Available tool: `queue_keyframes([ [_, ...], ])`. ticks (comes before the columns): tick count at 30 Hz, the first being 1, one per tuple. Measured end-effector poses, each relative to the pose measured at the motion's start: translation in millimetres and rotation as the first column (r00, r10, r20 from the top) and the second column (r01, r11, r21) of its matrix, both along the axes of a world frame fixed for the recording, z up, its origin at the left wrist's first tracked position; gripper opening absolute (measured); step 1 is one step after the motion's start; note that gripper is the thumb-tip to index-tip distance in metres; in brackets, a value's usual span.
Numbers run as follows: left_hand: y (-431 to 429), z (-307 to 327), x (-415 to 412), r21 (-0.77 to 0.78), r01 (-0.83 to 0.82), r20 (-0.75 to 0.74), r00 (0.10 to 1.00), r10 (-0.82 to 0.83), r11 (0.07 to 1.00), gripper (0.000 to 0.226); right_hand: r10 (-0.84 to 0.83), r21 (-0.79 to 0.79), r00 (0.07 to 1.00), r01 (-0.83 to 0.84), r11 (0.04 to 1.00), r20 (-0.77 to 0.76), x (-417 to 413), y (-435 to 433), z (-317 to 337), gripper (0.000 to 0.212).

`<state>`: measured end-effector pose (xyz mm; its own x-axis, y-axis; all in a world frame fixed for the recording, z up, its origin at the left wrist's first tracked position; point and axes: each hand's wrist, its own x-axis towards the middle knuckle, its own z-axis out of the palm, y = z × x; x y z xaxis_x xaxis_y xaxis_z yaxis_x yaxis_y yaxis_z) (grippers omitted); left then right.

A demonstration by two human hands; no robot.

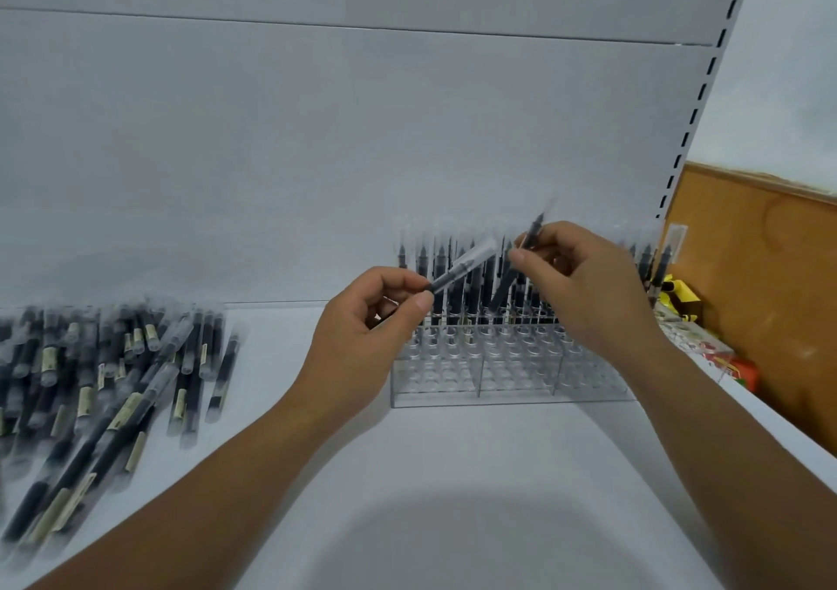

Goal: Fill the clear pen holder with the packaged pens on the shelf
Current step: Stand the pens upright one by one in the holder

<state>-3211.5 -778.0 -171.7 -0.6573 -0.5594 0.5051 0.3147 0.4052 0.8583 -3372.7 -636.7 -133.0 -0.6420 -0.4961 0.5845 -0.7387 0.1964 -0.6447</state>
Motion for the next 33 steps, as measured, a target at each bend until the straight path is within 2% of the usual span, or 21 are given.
queue_keyframes([
  [8,6.9,1.4,-0.3,-0.013,0.017,-0.008,1.000,-0.017,1.000,0.014,0.024,0.304,0.995,0.008,0.953,-0.100,3.5,-11.3,-6.7,0.019],
  [12,6.3,1.3,-0.4,-0.017,0.006,-0.022,1.000,-0.006,1.000,0.014,-0.010,0.345,0.998,0.033,0.938,-0.069,0.8,-3.3,-3.5,0.022],
  [15,6.0,1.2,-0.6,-0.010,0.001,-0.036,0.999,-0.002,1.000,0.014,-0.015,0.255,1.000,0.021,0.967,-0.026,0.2,4.7,1.6,0.018],
  [17,6.2,1.9,-1.4,-0.009,0.004,-0.043,0.999,-0.004,1.000,0.014,0.106,0.192,0.988,-0.125,0.973,0.109,5.0,7.1,5.2,0.011],
  [19,7.2,2.8,-2.6,-0.011,0.004,-0.037,0.999,-0.004,1.000,0.013,0.299,0.103,0.909,-0.340,0.935,0.289,15.0,6.1,7.7,0.010],
  [22,10.2,4.0,-4.1,-0.054,0.001,-0.022,1.000,-0.002,0.999,0.012,0.447,-0.039,0.817,-0.466,0.884,0.365,26.0,1.1,6.3,0.013],
  [25,10.8,3.7,-3.0,-0.129,-0.031,0.017,0.999,0.033,0.991,0.013,0.482,-0.149,0.795,-0.462,0.874,0.369,30.4,-1.7,6.0,0.015],
  [27,8.7,1.8,-1.7,-0.302,-0.069,0.110,0.988,0.106,0.951,0.013,0.493,-0.247,0.771,-0.427,0.870,0.403,28.7,0.1,9.0,0.021],
  [29,6.4,-1.1,0.4,-0.486,-0.064,0.177,0.969,0.170,0.872,0.026,0.488,-0.363,0.760,-0.350,0.863,0.428,22.9,3.3,14.5,0.021],
  [31,3.6,-4.6,1.2,-0.592,-0.016,0.228,0.956,0.186,0.806,0.041,0.437,-0.446,0.797,-0.240,0.862,0.417,16.6,7.8,19.7,0.013],
  [33,1.7,-7.8,0.4,-0.645,0.032,0.282,0.939,0.199,0.763,0.053,0.320,-0.459,0.872,-0.127,0.879,0.371,10.4,11.3,21.3,0.007],
])
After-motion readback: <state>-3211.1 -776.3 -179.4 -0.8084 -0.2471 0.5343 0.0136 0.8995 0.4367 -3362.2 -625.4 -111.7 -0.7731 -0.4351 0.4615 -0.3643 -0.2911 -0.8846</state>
